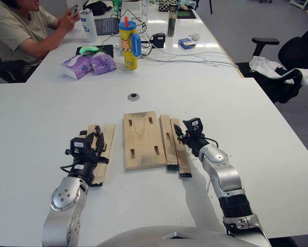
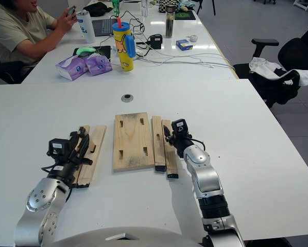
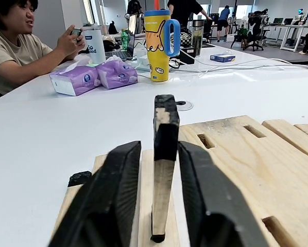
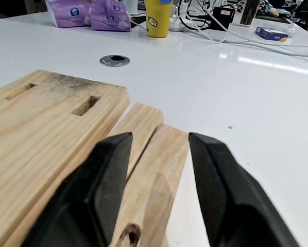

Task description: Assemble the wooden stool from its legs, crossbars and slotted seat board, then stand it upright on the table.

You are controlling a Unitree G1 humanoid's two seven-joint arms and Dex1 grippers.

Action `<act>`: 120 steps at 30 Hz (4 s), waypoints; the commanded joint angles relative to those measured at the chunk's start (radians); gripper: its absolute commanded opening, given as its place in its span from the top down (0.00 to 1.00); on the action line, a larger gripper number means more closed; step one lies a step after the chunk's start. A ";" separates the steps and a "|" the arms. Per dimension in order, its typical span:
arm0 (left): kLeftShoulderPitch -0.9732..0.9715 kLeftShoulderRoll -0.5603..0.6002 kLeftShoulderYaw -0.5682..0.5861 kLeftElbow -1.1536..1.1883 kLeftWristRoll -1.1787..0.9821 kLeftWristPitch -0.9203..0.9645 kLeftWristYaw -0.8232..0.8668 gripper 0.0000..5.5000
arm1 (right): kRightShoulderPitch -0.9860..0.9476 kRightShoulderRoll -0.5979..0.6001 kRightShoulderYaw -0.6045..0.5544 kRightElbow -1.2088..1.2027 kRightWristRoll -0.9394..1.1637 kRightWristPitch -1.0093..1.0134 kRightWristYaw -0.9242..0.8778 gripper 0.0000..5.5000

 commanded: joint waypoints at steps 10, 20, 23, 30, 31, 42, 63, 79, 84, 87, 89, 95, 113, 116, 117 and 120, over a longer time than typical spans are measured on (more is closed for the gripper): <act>-0.292 -0.015 0.116 0.040 -0.146 0.063 0.007 0.92 | -0.032 0.037 -0.076 0.029 0.114 -0.014 0.051 0.56; -0.790 0.080 0.193 0.320 -0.583 0.255 -0.273 0.92 | -0.159 -0.012 -0.343 0.014 0.730 0.255 0.359 0.28; -0.883 0.110 0.217 0.456 -0.710 0.350 -0.362 0.92 | -0.210 -0.044 -0.422 0.045 0.939 0.388 0.417 0.20; -0.982 0.123 0.277 0.609 -0.920 0.528 -0.405 0.92 | -0.298 -0.091 -0.485 0.144 1.171 0.583 0.415 0.09; -0.988 0.118 0.283 0.617 -0.950 0.551 -0.398 0.92 | -0.304 -0.089 -0.483 0.158 1.188 0.605 0.409 0.09; -1.010 0.089 0.283 0.641 -1.105 0.673 -0.337 0.92 | -0.314 -0.037 -0.485 0.173 1.269 0.643 0.361 0.09; -0.981 0.086 0.303 0.634 -1.216 0.702 -0.266 0.92 | -0.243 -0.062 -0.478 0.109 1.348 0.662 0.443 0.62; -0.924 0.080 0.321 0.555 -1.255 0.640 -0.221 0.56 | -0.225 -0.069 -0.491 0.101 1.368 0.647 0.443 0.62; -0.926 0.156 0.379 0.553 -1.274 0.625 -0.228 0.42 | -0.214 -0.101 -0.500 0.110 1.342 0.636 0.459 0.62; -0.808 0.308 0.329 0.513 -1.141 0.646 -0.367 0.34 | -0.198 -0.151 -0.506 0.099 1.306 0.621 0.495 0.62; -0.726 0.391 0.281 0.492 -1.063 0.653 -0.469 0.29 | -0.193 -0.192 -0.520 0.098 1.292 0.613 0.519 0.62; -0.536 0.522 -0.057 0.317 -0.686 0.435 -0.739 0.28 | -0.247 -0.386 -0.464 0.169 1.118 0.566 0.703 0.62; -0.483 0.555 -0.515 0.446 0.104 -0.063 -0.783 0.28 | -0.456 -0.431 -0.219 0.458 0.746 0.349 1.115 0.62; -0.490 0.578 -0.541 0.497 0.168 -0.110 -0.805 0.28 | -0.467 -0.427 -0.202 0.487 0.707 0.318 1.143 0.62; -0.494 0.587 -0.547 0.516 0.190 -0.131 -0.810 0.28 | -0.469 -0.425 -0.199 0.494 0.698 0.312 1.150 0.62; -0.510 0.607 -0.551 0.560 0.229 -0.188 -0.829 0.28 | -0.472 -0.419 -0.191 0.499 0.670 0.286 1.164 0.62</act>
